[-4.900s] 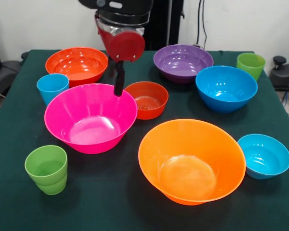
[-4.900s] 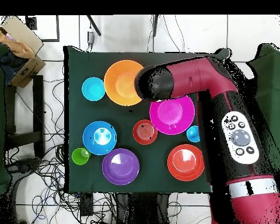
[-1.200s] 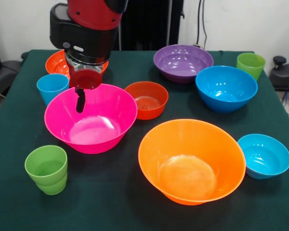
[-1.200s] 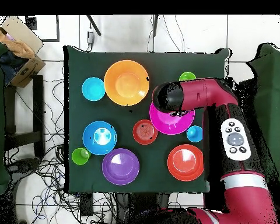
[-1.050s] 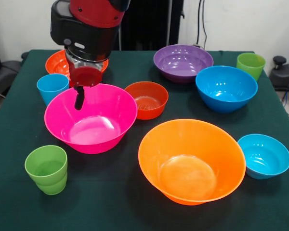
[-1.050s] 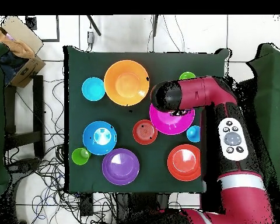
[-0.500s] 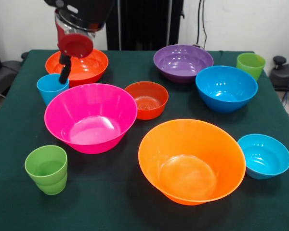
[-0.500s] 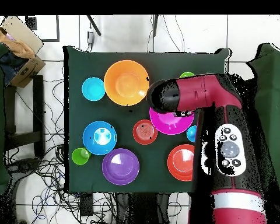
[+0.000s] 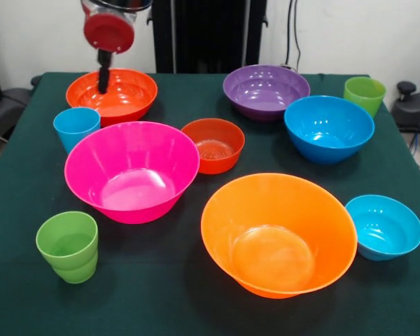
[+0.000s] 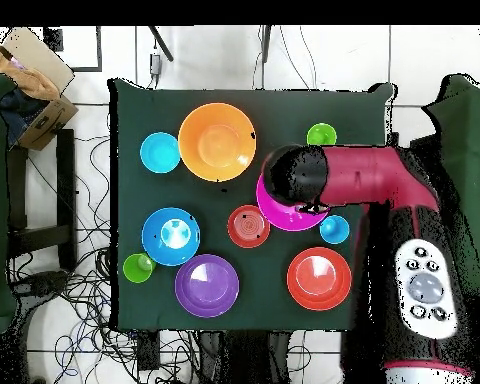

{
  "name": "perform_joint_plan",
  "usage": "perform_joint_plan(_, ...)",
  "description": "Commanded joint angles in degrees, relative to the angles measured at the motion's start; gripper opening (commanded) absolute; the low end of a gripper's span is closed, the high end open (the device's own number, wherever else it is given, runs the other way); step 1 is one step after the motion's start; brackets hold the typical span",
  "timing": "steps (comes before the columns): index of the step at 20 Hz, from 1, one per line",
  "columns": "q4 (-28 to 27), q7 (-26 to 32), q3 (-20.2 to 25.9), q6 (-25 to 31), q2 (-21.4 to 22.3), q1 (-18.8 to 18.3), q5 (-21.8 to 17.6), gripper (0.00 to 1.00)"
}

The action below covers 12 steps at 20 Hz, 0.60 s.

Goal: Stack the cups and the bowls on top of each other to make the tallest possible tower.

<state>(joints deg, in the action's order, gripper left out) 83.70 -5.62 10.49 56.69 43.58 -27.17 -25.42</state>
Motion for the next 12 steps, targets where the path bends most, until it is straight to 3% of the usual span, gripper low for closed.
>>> perform_joint_plan(1, 28.33, -13.32, 13.24, -10.93, 0.28, -12.93, 25.22, 1.00)
perform_joint_plan(5, 42.37, -20.16, 19.97, -29.32, 3.27, -17.27, 37.23, 1.00)
perform_joint_plan(7, 46.24, -21.50, 23.38, -34.38, 4.14, -19.02, 40.48, 1.00)
perform_joint_plan(11, 50.40, -24.64, 29.60, -42.48, 3.95, -22.38, 41.21, 1.00)
perform_joint_plan(12, 52.35, -27.28, 33.85, -47.09, 2.46, -24.89, 40.75, 1.00)
